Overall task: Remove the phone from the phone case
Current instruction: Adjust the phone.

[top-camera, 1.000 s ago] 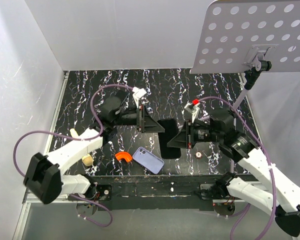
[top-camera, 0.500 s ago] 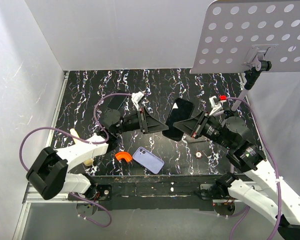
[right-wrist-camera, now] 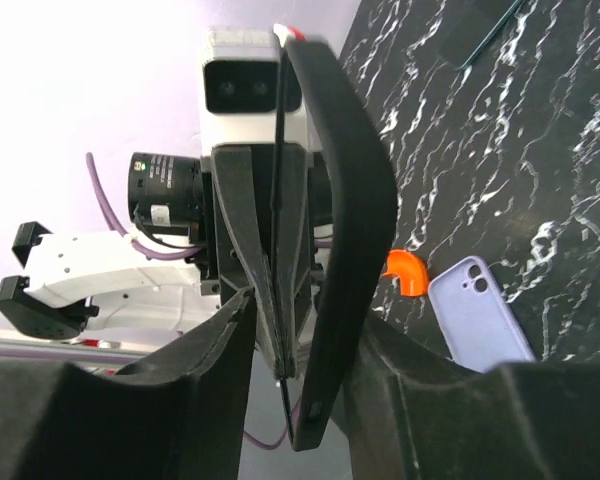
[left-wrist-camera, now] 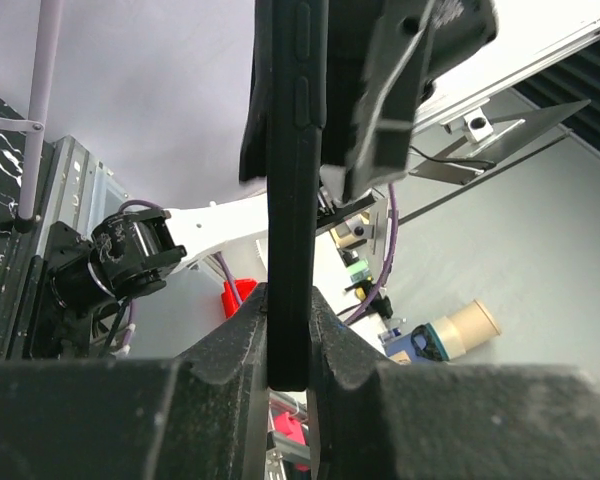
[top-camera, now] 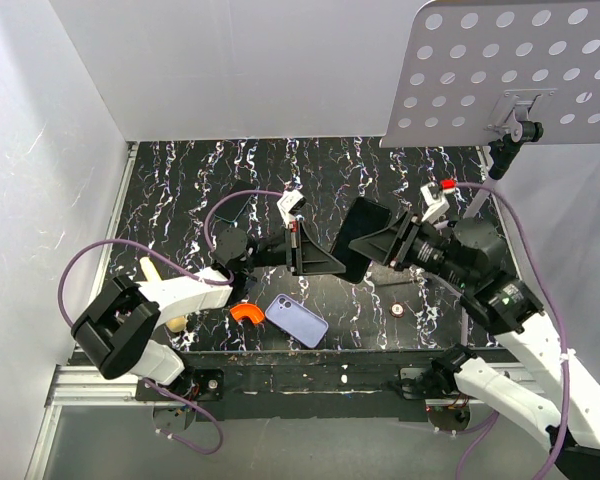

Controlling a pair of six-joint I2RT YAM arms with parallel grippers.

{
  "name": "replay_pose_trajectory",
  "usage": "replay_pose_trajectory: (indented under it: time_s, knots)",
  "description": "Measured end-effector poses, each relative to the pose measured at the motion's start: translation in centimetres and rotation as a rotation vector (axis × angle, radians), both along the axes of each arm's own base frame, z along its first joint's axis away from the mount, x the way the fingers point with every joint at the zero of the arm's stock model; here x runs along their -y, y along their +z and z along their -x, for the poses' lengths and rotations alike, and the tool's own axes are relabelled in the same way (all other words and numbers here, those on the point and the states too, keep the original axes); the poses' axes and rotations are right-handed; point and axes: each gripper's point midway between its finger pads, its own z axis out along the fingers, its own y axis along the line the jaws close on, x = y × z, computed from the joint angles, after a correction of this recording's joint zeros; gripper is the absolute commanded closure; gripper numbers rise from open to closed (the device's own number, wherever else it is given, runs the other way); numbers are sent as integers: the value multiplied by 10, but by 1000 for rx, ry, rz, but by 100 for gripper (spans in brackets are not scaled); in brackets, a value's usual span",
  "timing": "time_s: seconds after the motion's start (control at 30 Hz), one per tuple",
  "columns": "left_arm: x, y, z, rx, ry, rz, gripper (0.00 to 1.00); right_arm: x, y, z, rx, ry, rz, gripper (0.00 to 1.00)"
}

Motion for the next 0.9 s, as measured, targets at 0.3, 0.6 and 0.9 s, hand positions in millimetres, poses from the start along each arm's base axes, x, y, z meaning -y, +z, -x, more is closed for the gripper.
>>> replay_pose_trajectory:
  time_s: [0.3,0.6,0.9]
  knots:
    - [-4,2,8,49,-26,1,100,15,25,-3,5,80,70,47]
    - [-13,2,28,100,-110,-20,100,15,38,-3,-18,188,-28,57]
    - [-18,-10,42,142,-203,-76,100,12,29,13,-74,342,-15,63]
